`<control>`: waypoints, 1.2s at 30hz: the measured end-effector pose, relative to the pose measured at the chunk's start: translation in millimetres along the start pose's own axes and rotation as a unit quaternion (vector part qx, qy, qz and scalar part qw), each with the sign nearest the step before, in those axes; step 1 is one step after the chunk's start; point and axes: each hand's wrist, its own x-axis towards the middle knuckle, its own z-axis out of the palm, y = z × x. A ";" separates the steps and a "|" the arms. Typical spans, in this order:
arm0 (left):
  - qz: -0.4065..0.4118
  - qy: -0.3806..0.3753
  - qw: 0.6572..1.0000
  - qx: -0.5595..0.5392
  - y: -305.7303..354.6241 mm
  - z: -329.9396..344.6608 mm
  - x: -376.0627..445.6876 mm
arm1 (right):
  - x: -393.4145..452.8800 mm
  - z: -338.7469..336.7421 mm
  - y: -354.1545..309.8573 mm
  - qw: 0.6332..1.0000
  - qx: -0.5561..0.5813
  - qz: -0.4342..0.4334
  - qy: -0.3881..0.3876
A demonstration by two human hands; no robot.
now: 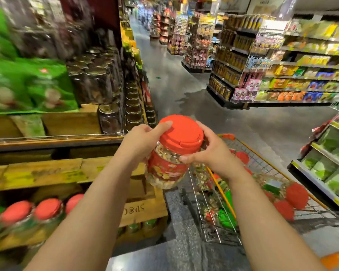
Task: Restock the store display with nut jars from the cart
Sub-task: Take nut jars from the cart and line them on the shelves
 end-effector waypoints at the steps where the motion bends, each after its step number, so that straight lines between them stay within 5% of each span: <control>1: -0.005 0.006 1.000 -0.011 -7.4 -13.6 -0.4 | 4.7 13.7 -3.5 1.000 -0.007 -0.005 -0.011; 18: -0.101 0.058 0.990 -0.075 -151.8 -253.3 38.4 | 97.2 283.1 -24.0 0.989 0.027 0.028 -0.142; 26: -0.126 0.068 0.984 -0.107 -211.9 -274.0 85.9 | 137.2 330.3 4.9 0.976 0.008 0.118 -0.182; 36: -0.154 0.075 0.983 -0.062 -301.6 -233.4 160.6 | 195.0 357.7 113.1 0.962 0.096 0.224 -0.123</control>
